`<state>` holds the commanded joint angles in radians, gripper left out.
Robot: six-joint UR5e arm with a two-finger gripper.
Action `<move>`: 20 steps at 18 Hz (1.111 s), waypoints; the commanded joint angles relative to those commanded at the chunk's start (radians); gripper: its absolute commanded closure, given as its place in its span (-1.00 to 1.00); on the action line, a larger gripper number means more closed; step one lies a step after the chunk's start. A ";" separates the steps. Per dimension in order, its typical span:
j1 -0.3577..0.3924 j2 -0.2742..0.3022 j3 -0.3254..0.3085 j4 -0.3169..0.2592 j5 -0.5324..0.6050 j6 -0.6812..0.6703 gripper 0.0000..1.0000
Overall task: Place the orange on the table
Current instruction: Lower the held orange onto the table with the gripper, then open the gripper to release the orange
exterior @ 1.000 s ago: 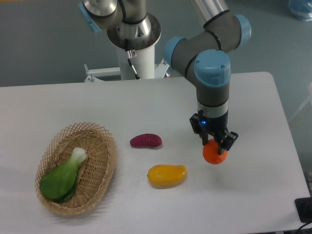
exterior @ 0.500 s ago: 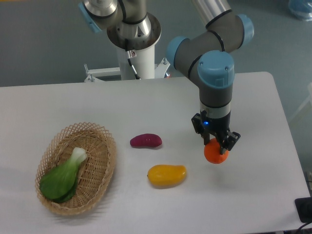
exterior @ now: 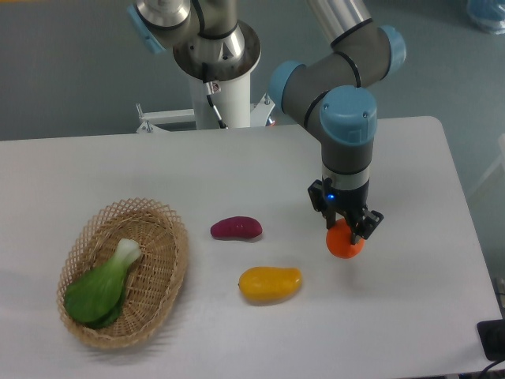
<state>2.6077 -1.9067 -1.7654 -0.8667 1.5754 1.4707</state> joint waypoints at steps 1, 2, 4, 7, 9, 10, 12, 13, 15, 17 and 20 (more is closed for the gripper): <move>0.002 0.000 -0.018 0.000 0.000 0.025 0.06; 0.011 0.000 -0.032 0.012 0.000 0.049 0.06; 0.018 0.002 -0.055 0.050 0.000 0.068 0.06; 0.015 0.002 -0.066 0.066 0.002 0.068 0.05; 0.012 0.002 -0.068 0.069 0.002 0.066 0.05; 0.011 0.002 -0.068 0.069 0.002 0.065 0.05; 0.008 -0.002 -0.068 0.071 0.003 0.054 0.03; 0.008 -0.002 -0.069 0.071 0.003 0.053 -0.02; 0.006 -0.003 -0.075 0.071 0.005 0.034 -0.28; 0.006 -0.005 -0.083 0.072 0.005 0.025 -0.45; 0.006 0.000 -0.081 0.071 0.003 0.016 -1.00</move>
<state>2.6139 -1.9068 -1.8469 -0.7961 1.5785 1.4864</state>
